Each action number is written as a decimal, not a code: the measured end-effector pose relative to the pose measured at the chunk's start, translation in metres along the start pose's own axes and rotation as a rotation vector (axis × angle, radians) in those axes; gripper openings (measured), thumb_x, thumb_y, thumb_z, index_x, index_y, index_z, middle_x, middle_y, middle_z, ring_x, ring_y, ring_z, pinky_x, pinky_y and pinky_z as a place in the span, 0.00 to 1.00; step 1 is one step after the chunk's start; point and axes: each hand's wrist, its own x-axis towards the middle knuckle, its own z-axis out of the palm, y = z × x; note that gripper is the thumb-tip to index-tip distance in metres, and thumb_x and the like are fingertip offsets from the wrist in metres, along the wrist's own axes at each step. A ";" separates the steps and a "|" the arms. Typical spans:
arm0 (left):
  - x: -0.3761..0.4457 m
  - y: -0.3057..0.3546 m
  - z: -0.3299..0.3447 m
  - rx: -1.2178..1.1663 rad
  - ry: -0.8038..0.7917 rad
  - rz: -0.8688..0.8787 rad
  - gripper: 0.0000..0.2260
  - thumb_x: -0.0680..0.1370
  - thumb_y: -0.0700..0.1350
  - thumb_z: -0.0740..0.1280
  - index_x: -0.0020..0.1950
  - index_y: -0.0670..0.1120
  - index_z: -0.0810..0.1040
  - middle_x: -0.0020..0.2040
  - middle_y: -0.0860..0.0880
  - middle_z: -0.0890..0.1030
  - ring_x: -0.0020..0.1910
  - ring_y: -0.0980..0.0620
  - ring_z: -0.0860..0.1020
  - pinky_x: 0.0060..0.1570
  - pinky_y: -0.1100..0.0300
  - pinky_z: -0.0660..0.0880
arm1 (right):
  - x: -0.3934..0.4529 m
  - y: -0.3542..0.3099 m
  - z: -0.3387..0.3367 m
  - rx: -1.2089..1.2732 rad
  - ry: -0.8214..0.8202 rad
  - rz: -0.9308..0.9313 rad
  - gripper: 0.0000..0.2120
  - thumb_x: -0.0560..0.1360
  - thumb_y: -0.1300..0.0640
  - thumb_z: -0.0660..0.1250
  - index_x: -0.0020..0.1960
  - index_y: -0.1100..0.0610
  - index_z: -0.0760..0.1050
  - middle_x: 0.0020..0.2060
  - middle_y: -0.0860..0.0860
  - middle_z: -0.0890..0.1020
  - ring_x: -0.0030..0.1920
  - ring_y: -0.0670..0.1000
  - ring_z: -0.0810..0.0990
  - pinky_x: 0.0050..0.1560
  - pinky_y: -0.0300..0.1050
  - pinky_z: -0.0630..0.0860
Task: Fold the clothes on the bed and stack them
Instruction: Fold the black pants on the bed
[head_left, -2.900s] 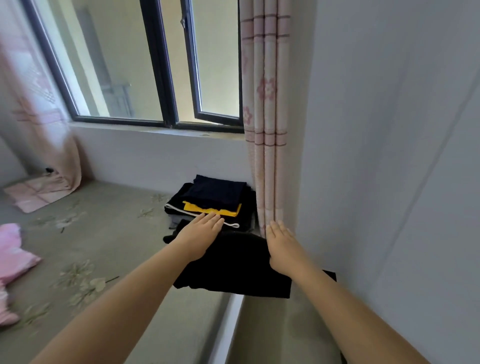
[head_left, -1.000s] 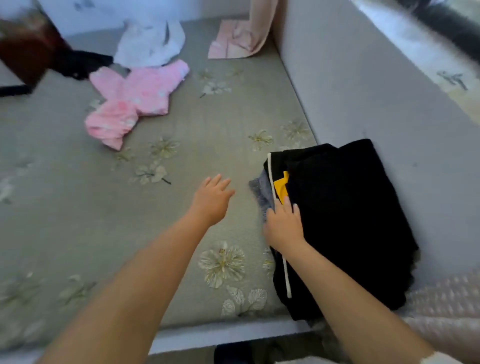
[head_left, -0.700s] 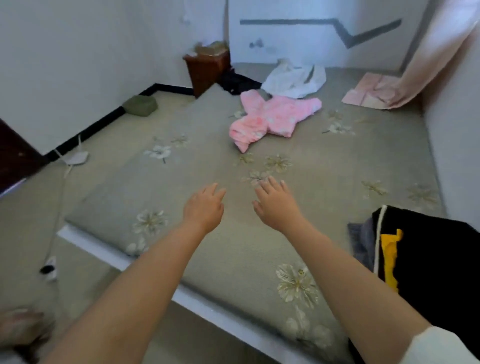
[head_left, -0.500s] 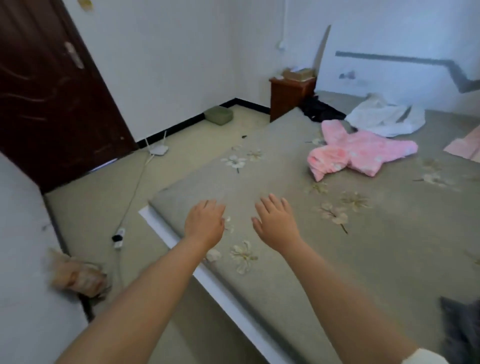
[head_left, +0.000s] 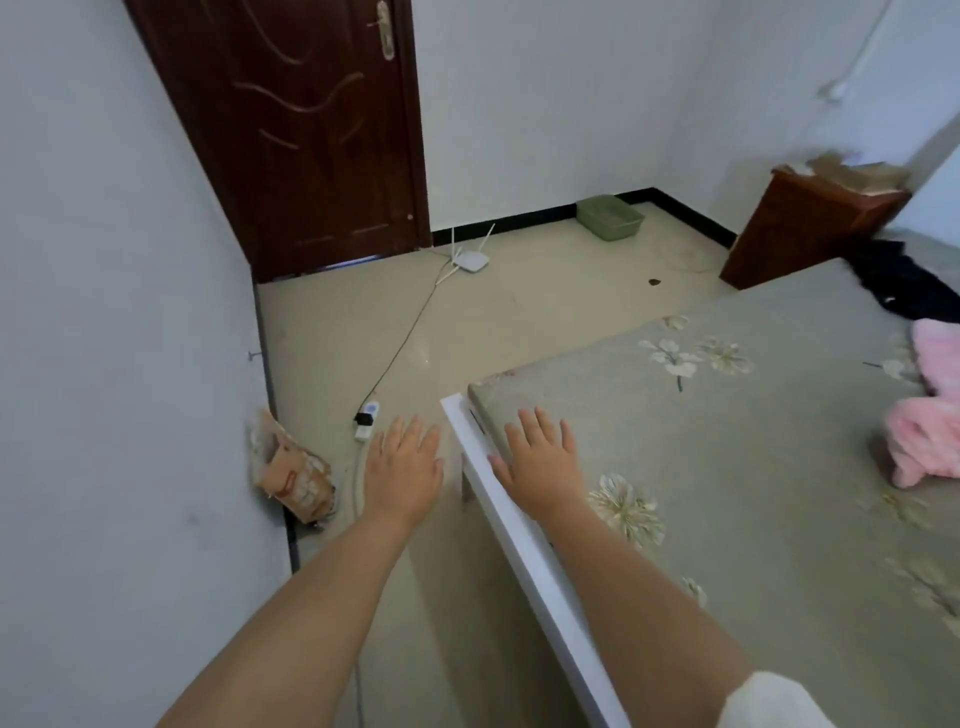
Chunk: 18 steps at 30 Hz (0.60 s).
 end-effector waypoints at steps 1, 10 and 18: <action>0.011 -0.009 0.006 -0.011 -0.017 -0.019 0.22 0.82 0.51 0.49 0.75 0.48 0.51 0.76 0.48 0.51 0.75 0.49 0.47 0.71 0.52 0.47 | 0.016 -0.005 0.005 0.001 -0.026 -0.005 0.27 0.80 0.44 0.46 0.74 0.57 0.54 0.75 0.55 0.51 0.75 0.54 0.45 0.72 0.55 0.39; 0.175 -0.083 0.034 0.013 -0.088 -0.125 0.22 0.81 0.50 0.51 0.73 0.45 0.57 0.75 0.47 0.55 0.74 0.48 0.50 0.70 0.51 0.50 | 0.210 -0.022 0.045 -0.002 -0.175 -0.068 0.26 0.80 0.45 0.46 0.75 0.56 0.51 0.75 0.54 0.49 0.75 0.54 0.43 0.72 0.54 0.39; 0.318 -0.142 0.025 0.012 -0.184 -0.208 0.22 0.81 0.49 0.51 0.74 0.46 0.53 0.76 0.48 0.53 0.75 0.49 0.49 0.72 0.52 0.50 | 0.376 -0.033 0.045 0.012 -0.264 -0.142 0.26 0.80 0.45 0.46 0.74 0.56 0.52 0.75 0.54 0.48 0.75 0.54 0.42 0.72 0.54 0.40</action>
